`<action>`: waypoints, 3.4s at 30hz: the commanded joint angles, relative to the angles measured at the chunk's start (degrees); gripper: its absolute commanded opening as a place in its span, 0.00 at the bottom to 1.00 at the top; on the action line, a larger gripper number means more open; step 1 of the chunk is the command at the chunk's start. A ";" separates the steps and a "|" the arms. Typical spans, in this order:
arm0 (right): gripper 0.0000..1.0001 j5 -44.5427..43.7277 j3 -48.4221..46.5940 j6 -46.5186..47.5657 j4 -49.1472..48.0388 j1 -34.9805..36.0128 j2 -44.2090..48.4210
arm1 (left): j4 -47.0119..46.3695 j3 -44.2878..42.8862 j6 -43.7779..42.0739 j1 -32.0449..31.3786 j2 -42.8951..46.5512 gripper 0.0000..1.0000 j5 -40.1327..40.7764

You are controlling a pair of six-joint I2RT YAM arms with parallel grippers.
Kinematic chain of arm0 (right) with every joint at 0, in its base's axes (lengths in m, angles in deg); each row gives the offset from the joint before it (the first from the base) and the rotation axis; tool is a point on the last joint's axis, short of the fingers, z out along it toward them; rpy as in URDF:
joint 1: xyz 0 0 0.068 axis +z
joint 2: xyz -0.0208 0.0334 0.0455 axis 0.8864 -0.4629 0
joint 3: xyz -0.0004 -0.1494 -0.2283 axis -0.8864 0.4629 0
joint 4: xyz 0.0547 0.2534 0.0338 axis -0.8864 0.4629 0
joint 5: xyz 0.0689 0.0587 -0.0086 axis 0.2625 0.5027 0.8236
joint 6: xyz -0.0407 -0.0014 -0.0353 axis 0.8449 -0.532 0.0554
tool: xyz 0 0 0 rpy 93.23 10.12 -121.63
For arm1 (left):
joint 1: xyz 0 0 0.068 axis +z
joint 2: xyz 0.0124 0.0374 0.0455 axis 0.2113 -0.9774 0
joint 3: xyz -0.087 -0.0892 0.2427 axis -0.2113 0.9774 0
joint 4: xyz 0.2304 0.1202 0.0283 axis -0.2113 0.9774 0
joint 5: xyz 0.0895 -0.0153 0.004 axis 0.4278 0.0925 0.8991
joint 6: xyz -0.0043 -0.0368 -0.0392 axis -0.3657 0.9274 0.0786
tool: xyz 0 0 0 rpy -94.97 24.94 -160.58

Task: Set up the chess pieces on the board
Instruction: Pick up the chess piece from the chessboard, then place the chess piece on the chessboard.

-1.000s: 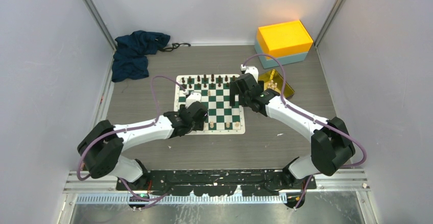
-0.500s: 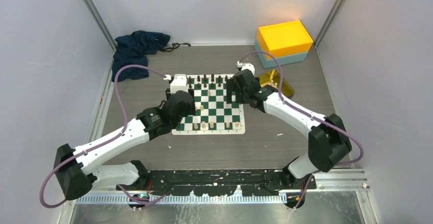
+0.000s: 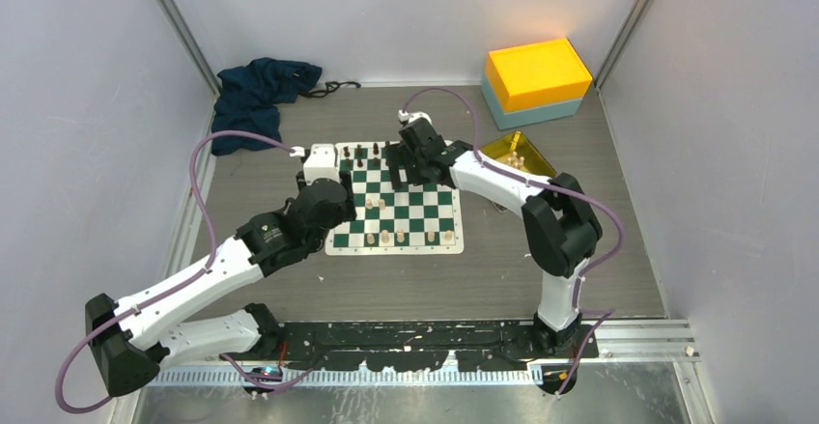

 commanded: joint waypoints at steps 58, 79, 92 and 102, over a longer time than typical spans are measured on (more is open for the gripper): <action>0.11 1.52 -19.34 3.17 -0.65 0.74 -18.49 | -4.25 4.75 -2.55 -0.28 5.42 0.50 1.43; 0.09 -8.14 3.85 1.22 -0.42 7.23 6.57 | -3.30 5.96 -0.80 -0.28 5.31 0.49 1.15; 0.09 -14.06 19.09 -4.71 -1.41 15.43 16.14 | -4.14 5.80 -0.75 -0.28 4.37 0.48 0.33; 0.09 -14.64 20.34 -5.82 -2.35 17.08 14.12 | -4.29 6.22 -0.81 -0.28 4.40 0.48 0.22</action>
